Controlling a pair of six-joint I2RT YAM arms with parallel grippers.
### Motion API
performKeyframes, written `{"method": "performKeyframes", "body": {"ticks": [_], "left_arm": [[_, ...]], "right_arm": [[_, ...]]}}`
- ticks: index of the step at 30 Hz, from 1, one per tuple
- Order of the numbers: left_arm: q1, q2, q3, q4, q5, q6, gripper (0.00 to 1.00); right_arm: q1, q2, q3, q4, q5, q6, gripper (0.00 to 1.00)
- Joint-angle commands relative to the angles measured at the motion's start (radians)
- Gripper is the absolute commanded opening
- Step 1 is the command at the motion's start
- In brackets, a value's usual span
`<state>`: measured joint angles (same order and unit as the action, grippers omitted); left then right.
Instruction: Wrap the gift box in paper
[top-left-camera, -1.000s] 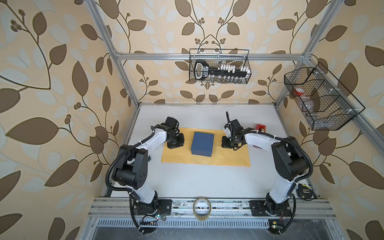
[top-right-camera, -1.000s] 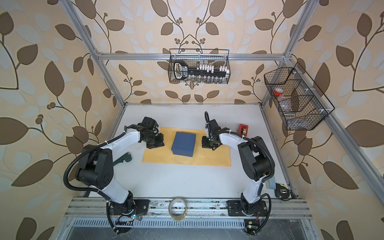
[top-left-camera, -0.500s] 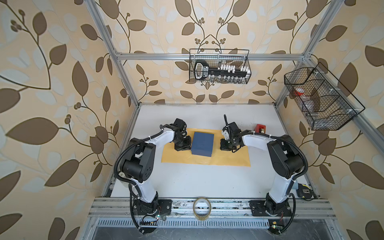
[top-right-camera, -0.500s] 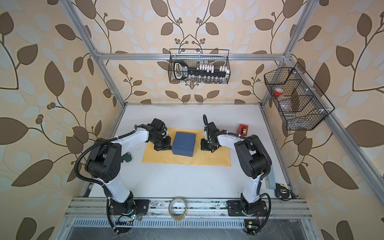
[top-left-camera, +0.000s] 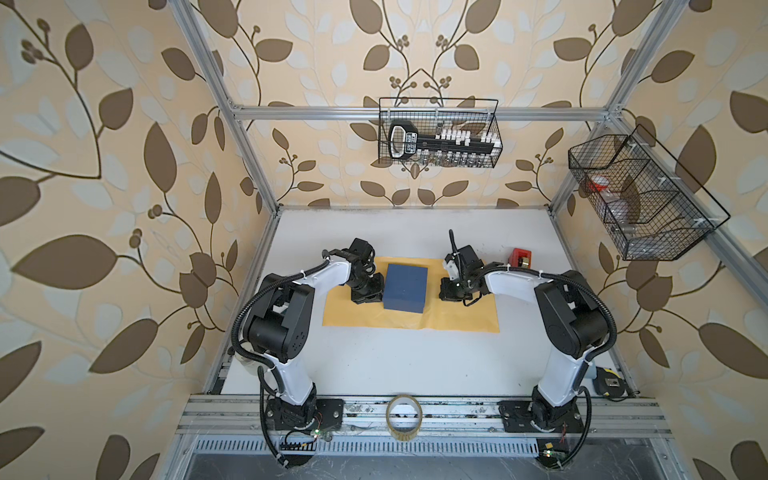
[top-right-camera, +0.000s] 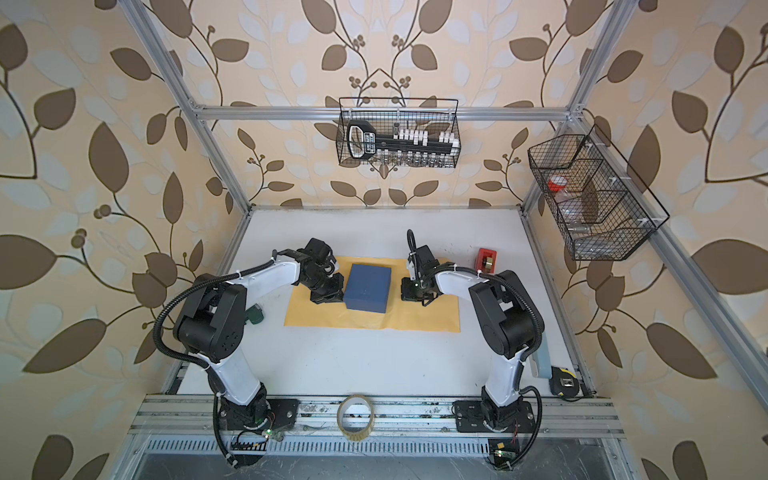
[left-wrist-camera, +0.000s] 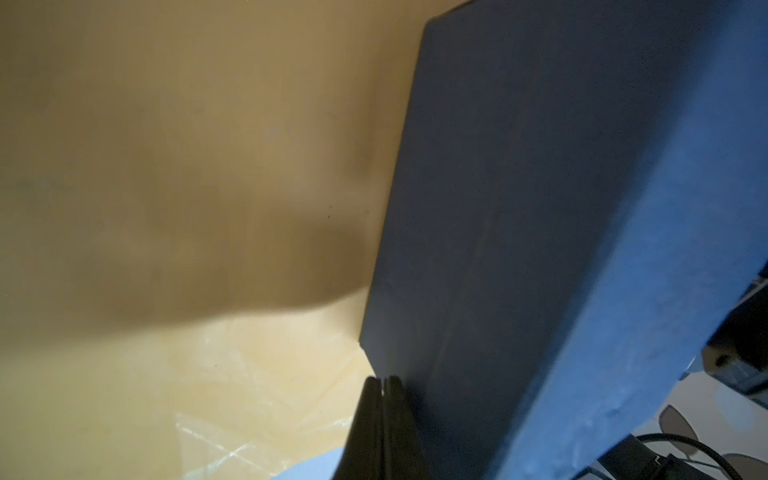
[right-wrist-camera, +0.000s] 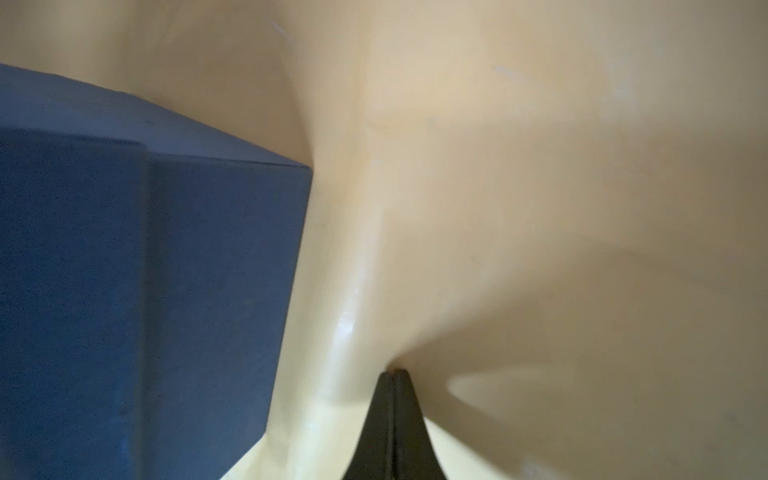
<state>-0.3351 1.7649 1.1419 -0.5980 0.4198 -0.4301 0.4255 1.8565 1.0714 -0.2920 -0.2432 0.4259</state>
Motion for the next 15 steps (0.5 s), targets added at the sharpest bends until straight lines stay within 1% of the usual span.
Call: {"method": "performKeyframes", "body": {"ticks": [1,3,6,11,15], "left_arm": [[-0.012,-0.001,0.005,0.000,0.015,-0.008,0.00],[-0.012,-0.001,0.004,-0.003,0.002,-0.002,0.00],[-0.012,-0.008,0.001,-0.003,-0.010,0.003,0.00],[-0.012,-0.009,-0.002,0.001,-0.006,0.004,0.00],[-0.012,-0.008,-0.002,0.001,-0.006,0.003,0.00]], "right_arm": [[0.016,-0.031,-0.009,-0.105,0.030,-0.011,0.00],[0.027,-0.068,0.020,-0.144,0.031,-0.021,0.01],[0.040,-0.111,0.046,-0.171,-0.005,-0.010,0.02],[0.076,-0.114,0.023,-0.120,-0.085,0.051,0.02],[0.094,-0.090,-0.027,-0.057,-0.105,0.088,0.01]]}}
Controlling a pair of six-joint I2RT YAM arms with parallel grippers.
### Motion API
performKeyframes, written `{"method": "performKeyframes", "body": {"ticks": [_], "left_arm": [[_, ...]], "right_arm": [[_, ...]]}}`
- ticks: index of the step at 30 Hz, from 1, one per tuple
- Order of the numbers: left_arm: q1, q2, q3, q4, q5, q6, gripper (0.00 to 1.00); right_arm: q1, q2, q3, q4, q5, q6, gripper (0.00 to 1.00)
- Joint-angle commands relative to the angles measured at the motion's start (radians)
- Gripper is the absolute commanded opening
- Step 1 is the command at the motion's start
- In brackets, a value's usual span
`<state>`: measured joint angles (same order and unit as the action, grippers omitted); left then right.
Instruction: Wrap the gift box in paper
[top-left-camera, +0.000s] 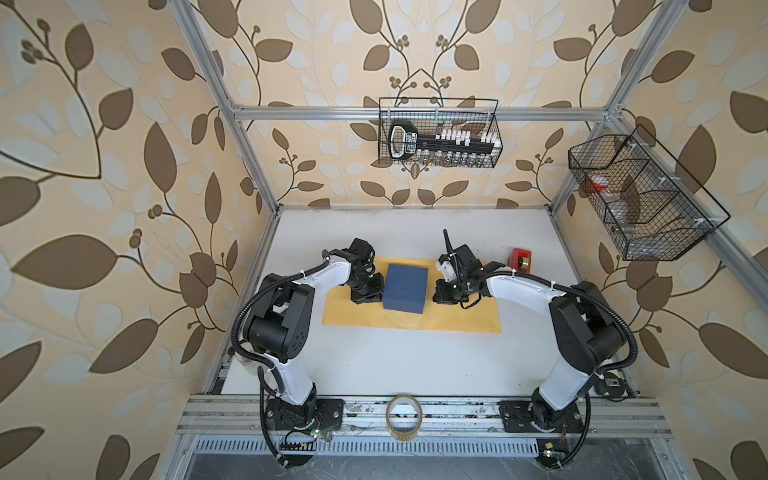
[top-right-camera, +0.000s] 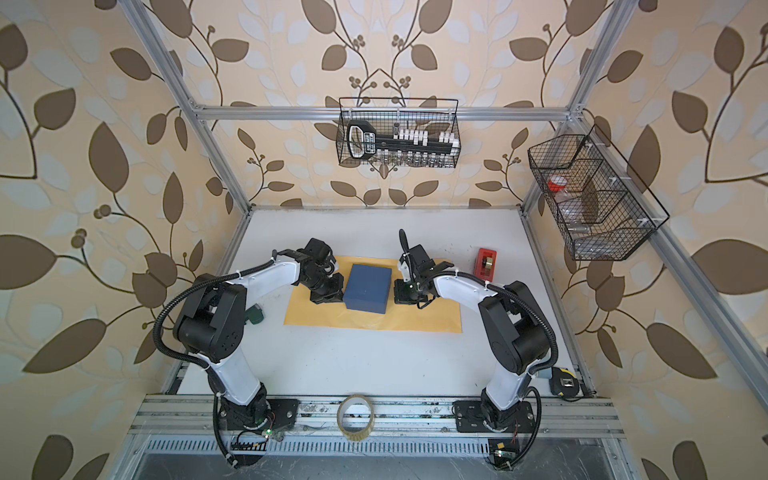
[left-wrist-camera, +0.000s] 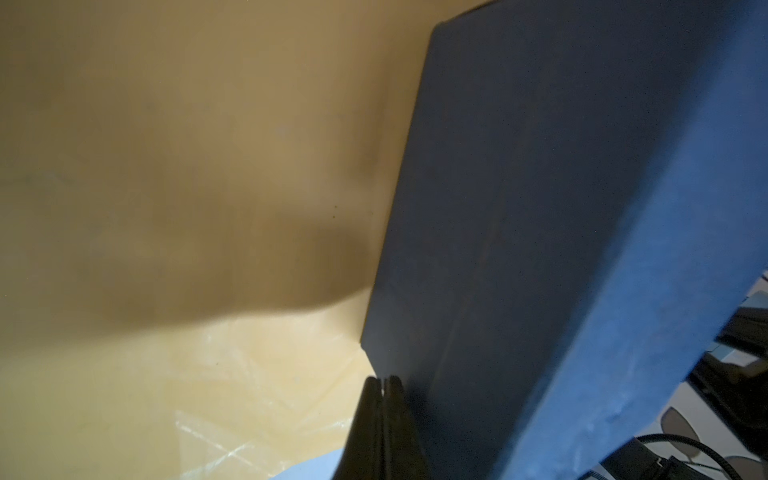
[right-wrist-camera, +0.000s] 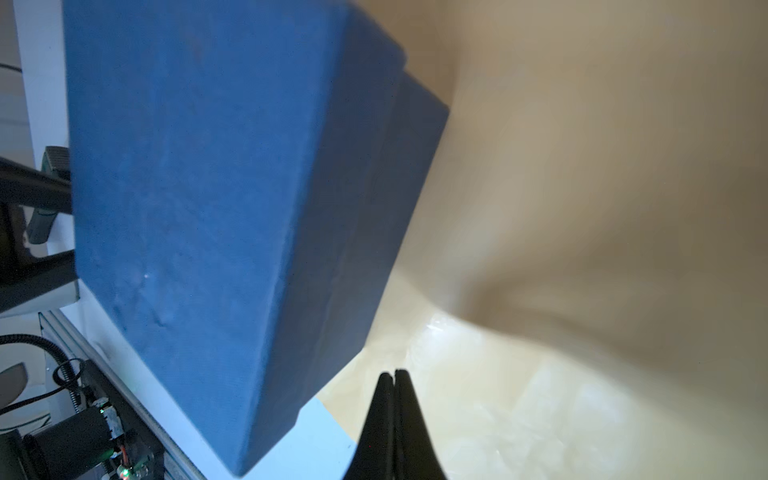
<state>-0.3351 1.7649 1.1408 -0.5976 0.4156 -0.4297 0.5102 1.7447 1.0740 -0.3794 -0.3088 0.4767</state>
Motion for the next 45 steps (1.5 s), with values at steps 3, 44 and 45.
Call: {"method": "performKeyframes", "body": {"ticks": [3,44,45], "left_arm": [[-0.012,-0.005,0.000,0.000,0.000,0.001,0.00],[0.014,-0.115,0.065,-0.087,-0.103,0.128,0.02],[0.015,-0.124,0.074,-0.094,-0.096,0.137,0.06]], "right_arm": [[0.010,0.036,-0.072,0.065,-0.043,0.050,0.00],[-0.080,-0.126,-0.041,-0.118,0.034,-0.034,0.07],[-0.096,-0.140,-0.032,-0.135,0.040,-0.041,0.10]]}}
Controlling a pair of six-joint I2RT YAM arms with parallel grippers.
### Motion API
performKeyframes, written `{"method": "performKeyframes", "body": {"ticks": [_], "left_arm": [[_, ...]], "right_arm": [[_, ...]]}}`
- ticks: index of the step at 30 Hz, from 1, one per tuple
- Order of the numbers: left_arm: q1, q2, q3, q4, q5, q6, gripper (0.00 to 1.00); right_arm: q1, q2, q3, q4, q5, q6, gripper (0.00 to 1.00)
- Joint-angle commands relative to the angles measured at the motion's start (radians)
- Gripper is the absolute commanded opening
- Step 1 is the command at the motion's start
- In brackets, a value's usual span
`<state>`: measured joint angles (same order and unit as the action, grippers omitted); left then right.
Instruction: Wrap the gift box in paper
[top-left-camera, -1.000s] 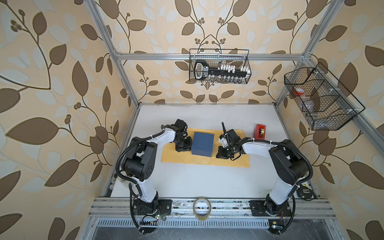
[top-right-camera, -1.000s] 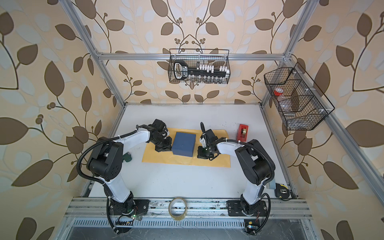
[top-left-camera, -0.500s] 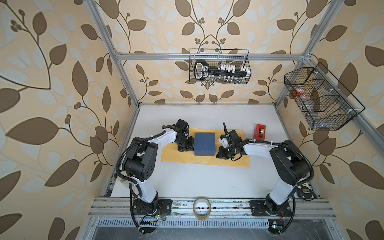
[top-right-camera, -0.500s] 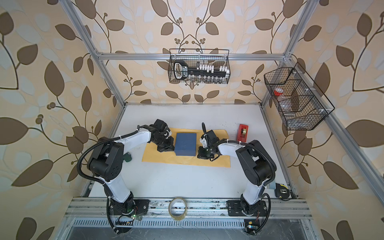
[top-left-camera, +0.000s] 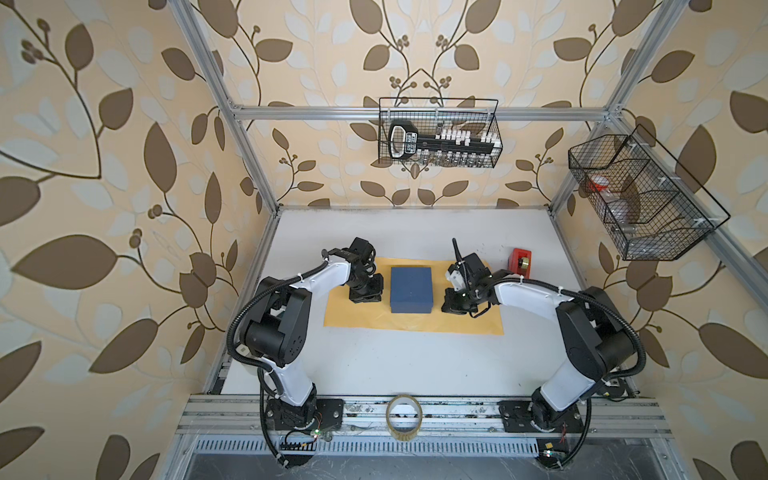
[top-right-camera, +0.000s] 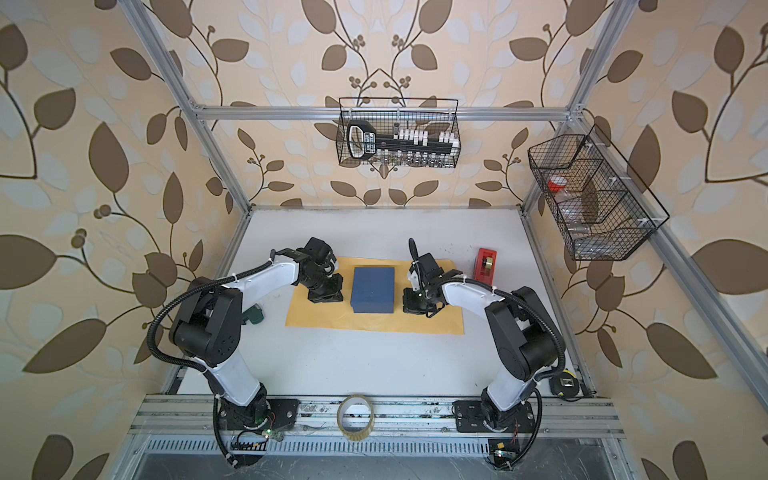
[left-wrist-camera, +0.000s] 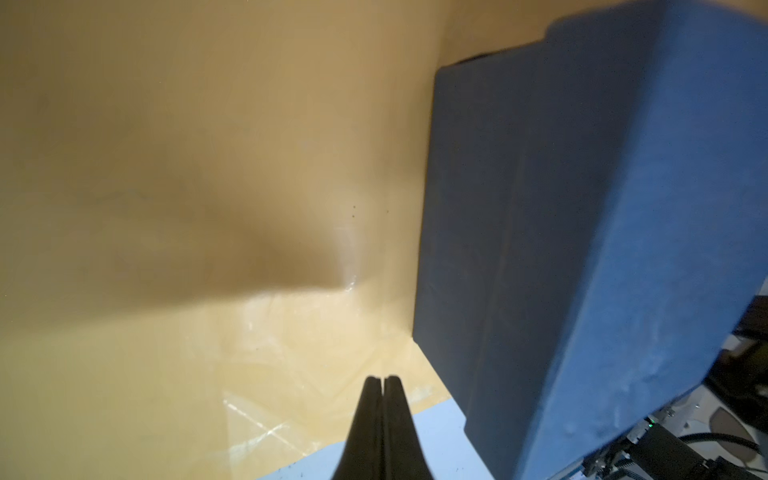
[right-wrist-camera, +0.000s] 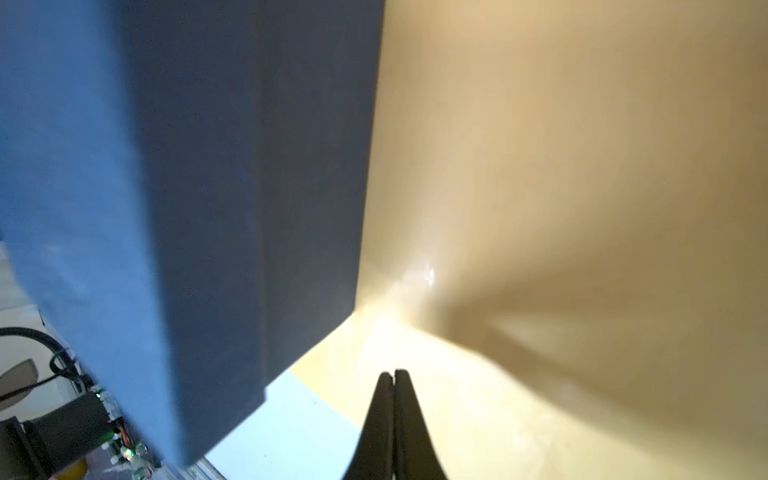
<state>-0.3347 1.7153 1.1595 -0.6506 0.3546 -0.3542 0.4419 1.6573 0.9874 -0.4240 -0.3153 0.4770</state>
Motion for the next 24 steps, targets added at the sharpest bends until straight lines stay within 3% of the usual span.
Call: {"method": "performKeyframes", "body": {"ticks": [1,7,11,15,24], "left_arm": [[0.016,-0.087,0.068,-0.048,-0.022,0.068,0.11],[0.017,-0.118,0.094,-0.025,0.120,0.072,0.49],[0.016,-0.099,0.096,-0.002,0.184,0.054,0.63],[0.004,-0.067,0.090,0.016,0.188,0.034,0.70],[-0.035,-0.006,0.089,0.017,0.159,0.035,0.75]], "right_arm": [[-0.051,-0.075,0.059,-0.110,0.052,-0.052,0.14],[-0.268,-0.259,-0.026,-0.158,0.104,-0.081,0.44],[-0.428,-0.342,-0.149,-0.118,0.101,-0.070,0.58],[-0.548,-0.382,-0.276,-0.035,0.082,-0.014,0.61],[-0.563,-0.273,-0.410,0.094,0.016,-0.012,0.63]]}}
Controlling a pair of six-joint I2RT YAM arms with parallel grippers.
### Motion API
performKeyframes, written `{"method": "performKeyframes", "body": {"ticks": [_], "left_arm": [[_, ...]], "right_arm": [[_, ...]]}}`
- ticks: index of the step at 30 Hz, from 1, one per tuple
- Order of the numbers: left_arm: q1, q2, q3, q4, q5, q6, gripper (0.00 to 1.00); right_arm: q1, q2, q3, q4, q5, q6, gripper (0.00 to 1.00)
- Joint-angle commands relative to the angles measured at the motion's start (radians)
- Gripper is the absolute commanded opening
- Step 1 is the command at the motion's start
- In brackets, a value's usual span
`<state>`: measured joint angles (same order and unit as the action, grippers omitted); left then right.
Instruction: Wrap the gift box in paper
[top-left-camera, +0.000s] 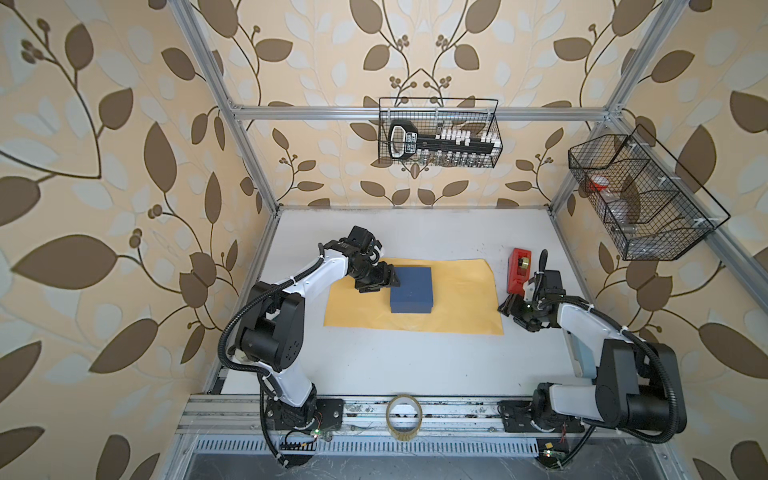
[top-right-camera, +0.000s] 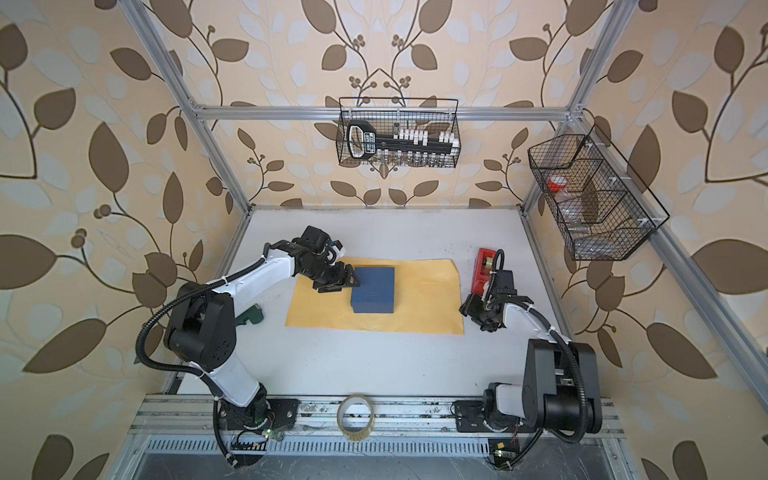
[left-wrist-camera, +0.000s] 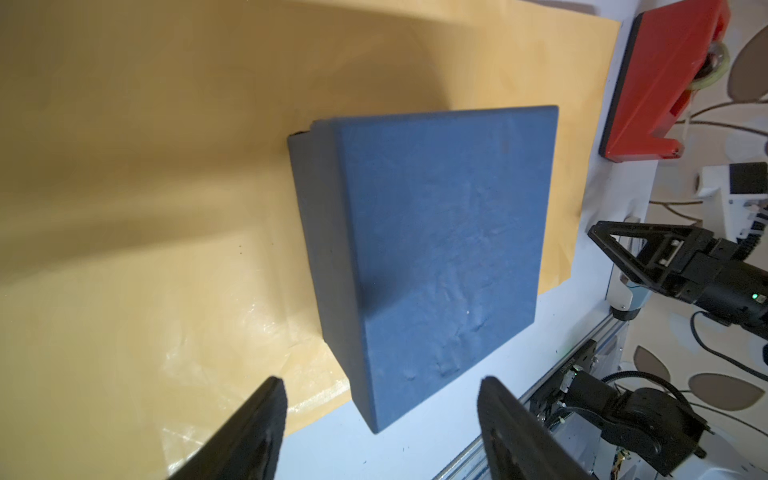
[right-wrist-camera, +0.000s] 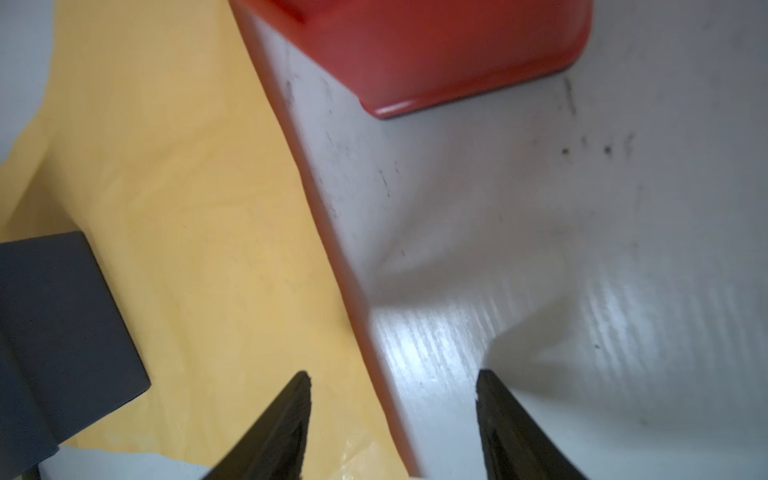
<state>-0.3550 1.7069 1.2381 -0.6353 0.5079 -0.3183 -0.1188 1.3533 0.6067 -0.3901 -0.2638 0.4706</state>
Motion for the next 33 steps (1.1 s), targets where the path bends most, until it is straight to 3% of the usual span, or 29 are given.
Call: {"method": "performKeyframes", "body": {"ticks": [1,7,14,24,33], "left_arm": [[-0.017,0.010,0.010,0.004,0.001,-0.003,0.75],[-0.019,0.038,0.008,-0.005,-0.019,0.001,0.72],[-0.019,0.045,-0.009,-0.007,-0.049,0.024,0.66],[-0.019,0.049,-0.014,-0.003,-0.047,0.024,0.64],[-0.019,0.042,-0.009,-0.011,-0.048,0.021,0.64]], "right_arm": [[-0.002,0.048,-0.034,0.071,-0.037,-0.012,0.63],[-0.002,0.127,-0.048,0.131,-0.145,-0.025,0.55],[0.055,0.122,-0.033,0.156,-0.252,-0.009,0.43],[0.101,0.008,-0.009,0.143,-0.315,0.041,0.21],[0.148,-0.046,0.008,0.128,-0.305,0.053,0.10]]}}
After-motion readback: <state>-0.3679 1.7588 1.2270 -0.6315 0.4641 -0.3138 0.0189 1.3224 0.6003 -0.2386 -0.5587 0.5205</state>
